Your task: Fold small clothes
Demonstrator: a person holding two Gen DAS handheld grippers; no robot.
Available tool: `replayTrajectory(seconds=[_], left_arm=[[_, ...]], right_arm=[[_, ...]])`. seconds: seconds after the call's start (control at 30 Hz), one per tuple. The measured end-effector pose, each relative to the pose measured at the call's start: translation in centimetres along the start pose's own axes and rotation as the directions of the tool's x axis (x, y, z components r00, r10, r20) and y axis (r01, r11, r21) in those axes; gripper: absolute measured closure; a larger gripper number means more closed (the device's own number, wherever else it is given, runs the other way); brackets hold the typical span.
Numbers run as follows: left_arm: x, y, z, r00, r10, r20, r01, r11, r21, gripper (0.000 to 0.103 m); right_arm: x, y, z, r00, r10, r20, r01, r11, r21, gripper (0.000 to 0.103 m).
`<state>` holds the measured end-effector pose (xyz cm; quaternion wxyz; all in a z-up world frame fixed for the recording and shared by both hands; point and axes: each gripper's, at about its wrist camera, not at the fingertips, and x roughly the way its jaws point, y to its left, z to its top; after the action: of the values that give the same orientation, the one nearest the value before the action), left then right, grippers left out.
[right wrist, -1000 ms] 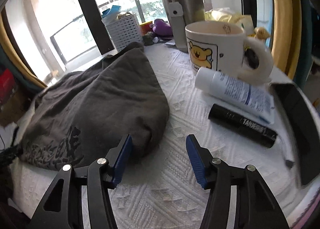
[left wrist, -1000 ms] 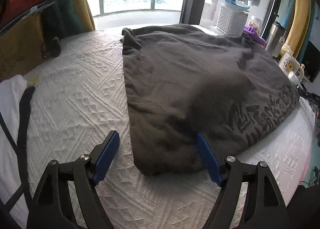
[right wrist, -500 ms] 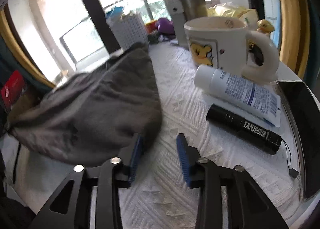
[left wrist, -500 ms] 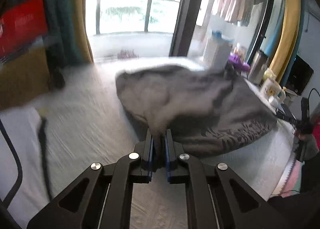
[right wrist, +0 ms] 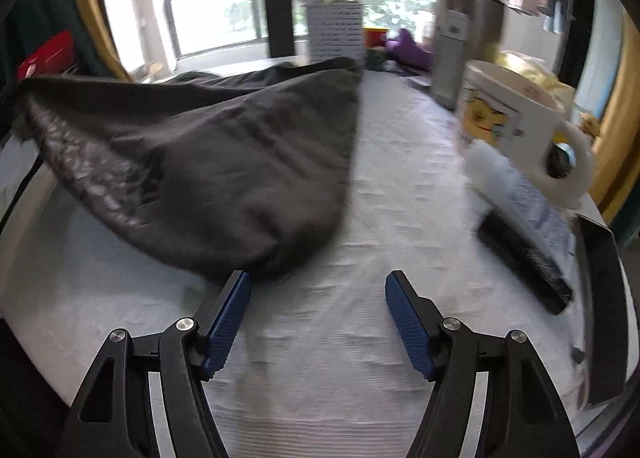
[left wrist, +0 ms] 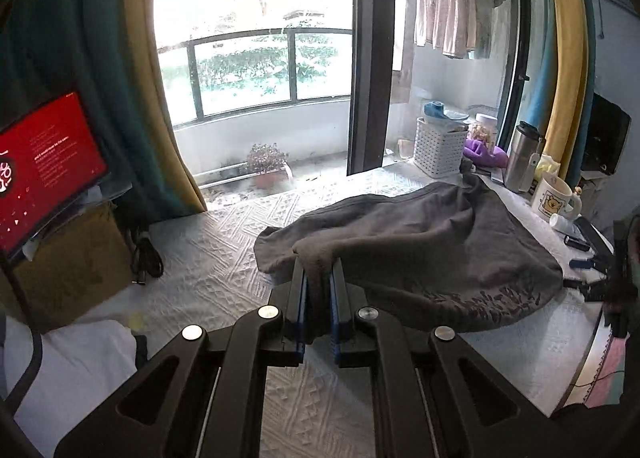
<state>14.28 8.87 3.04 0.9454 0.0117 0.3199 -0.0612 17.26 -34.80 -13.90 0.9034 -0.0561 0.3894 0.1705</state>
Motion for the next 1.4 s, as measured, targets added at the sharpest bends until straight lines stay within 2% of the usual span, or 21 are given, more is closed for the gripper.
replayTrajectory(seconds=[0.07, 0.2, 0.23, 0.3, 0.4, 0.47, 0.57, 0.6, 0.67, 0.7, 0.77, 0.83, 0.9, 0.97, 1.03, 1.13, 1.17, 1.2, 1.27, 1.4], left_arm=[[0.2, 0.1, 0.1, 1.000, -0.003, -0.010, 0.003, 1.000, -0.011, 0.095], [0.1, 0.2, 0.3, 1.000, -0.016, -0.016, 0.016, 0.999, -0.033, 0.095], [-0.1, 0.1, 0.4, 1.000, -0.017, -0.013, 0.017, 0.999, -0.028, 0.095], [-0.3, -0.1, 0.5, 1.000, -0.016, -0.009, 0.016, 1.000, -0.022, 0.095], [-0.8, -0.3, 0.8, 1.000, -0.015, -0.001, 0.015, 1.000, -0.011, 0.095], [-0.9, -0.2, 0.9, 1.000, -0.018, 0.000, 0.018, 1.000, -0.008, 0.095], [-1.4, -0.3, 0.9, 1.000, -0.026, 0.003, 0.026, 1.000, -0.001, 0.095], [-1.6, -0.5, 0.9, 1.000, -0.025, 0.005, 0.025, 1.000, 0.005, 0.095], [-1.8, -0.8, 0.8, 0.999, -0.035, 0.003, 0.035, 0.999, 0.013, 0.095], [-1.9, -0.9, 0.6, 0.999, -0.043, -0.002, 0.043, 0.999, 0.013, 0.095], [-1.8, -1.5, -0.4, 0.998, -0.054, -0.029, 0.055, 0.998, 0.030, 0.095], [-1.6, -1.7, -1.6, 0.996, -0.061, -0.062, 0.064, 0.997, 0.033, 0.095], [-1.1, -1.8, -3.3, 0.991, -0.069, -0.110, 0.071, 0.997, 0.011, 0.095], [-0.5, -1.6, -5.6, 0.982, -0.069, -0.174, 0.068, 0.998, -0.008, 0.095], [-0.3, -1.3, -7.3, 0.972, -0.072, -0.222, 0.065, 0.997, -0.039, 0.095], [-0.3, -1.2, -9.9, 0.960, -0.071, -0.271, 0.057, 0.997, -0.059, 0.095], [-0.3, -1.0, -10.5, 0.956, -0.073, -0.283, 0.056, 0.996, -0.068, 0.095], [-0.2, -0.8, -11.2, 0.951, -0.073, -0.299, 0.052, 0.996, -0.078, 0.096], [-0.2, -0.7, -12.0, 0.947, -0.062, -0.316, 0.039, 0.996, -0.079, 0.096], [-0.3, 0.7, -13.6, 0.938, -0.056, -0.341, 0.022, 0.994, -0.103, 0.096]], right_arm=[[0.5, 1.3, 0.2, 1.000, -0.028, -0.002, 0.028, 0.999, -0.038, 0.031], [1.5, 2.6, 1.1, 1.000, -0.021, 0.017, 0.021, 0.999, -0.048, 0.032], [1.7, 2.8, 1.3, 1.000, -0.012, 0.027, 0.013, 0.998, -0.058, 0.039], [1.8, 2.5, 1.9, 0.999, 0.019, 0.037, -0.017, 0.999, -0.049, 0.091], [2.0, 1.2, 2.6, 0.999, 0.026, 0.031, -0.026, 1.000, -0.010, 0.092], [1.1, 0.2, 3.2, 0.999, -0.017, 0.044, 0.018, 1.000, -0.022, 0.093], [-0.9, -0.9, 4.6, 0.987, -0.146, 0.064, 0.152, 0.984, -0.097, 0.094], [-1.6, -1.0, 5.2, 0.973, -0.218, 0.070, 0.226, 0.962, -0.150, 0.094], [-2.4, -0.9, 5.5, 0.961, -0.269, 0.072, 0.278, 0.938, -0.206, 0.094], [-2.2, -0.6, 5.4, 0.947, -0.313, 0.069, 0.320, 0.912, -0.258, 0.094], [-1.1, -0.2, 4.5, 0.926, -0.374, 0.040, 0.365, 0.868, -0.336, 0.094], [0.2, 0.2, 2.9, 0.917, -0.399, 0.009, 0.370, 0.840, -0.396, 0.094], [0.9, 0.1, 1.5, 0.906, -0.424, -0.009, 0.385, 0.832, -0.400, 0.094], [1.3, -0.9, 0.5, 0.897, -0.440, -0.041, 0.400, 0.848, -0.349, 0.093], [-0.1, -2.3, -0.1, 0.912, -0.407, -0.046, 0.386, 0.891, -0.238, 0.089], [-1.6, -3.9, -0.8, 0.930, -0.364, -0.050, 0.358, 0.929, -0.098, 0.086], [-1.8, -4.4, -0.9, 0.942, -0.332, -0.044, 0.330, 0.943, -0.049, 0.072], [-2.3, -4.7, -1.0, 0.955, -0.295, -0.031, 0.295, 0.955, 0.005, 0.038], [-3.1, -4.4, -1.3, 0.968, -0.252, -0.008, 0.252, 0.966, 0.065, 0.002], [-4.1, -3.6, -1.7, 0.987, -0.157, 0.029, 0.149, 0.971, 0.189, 0.002]])
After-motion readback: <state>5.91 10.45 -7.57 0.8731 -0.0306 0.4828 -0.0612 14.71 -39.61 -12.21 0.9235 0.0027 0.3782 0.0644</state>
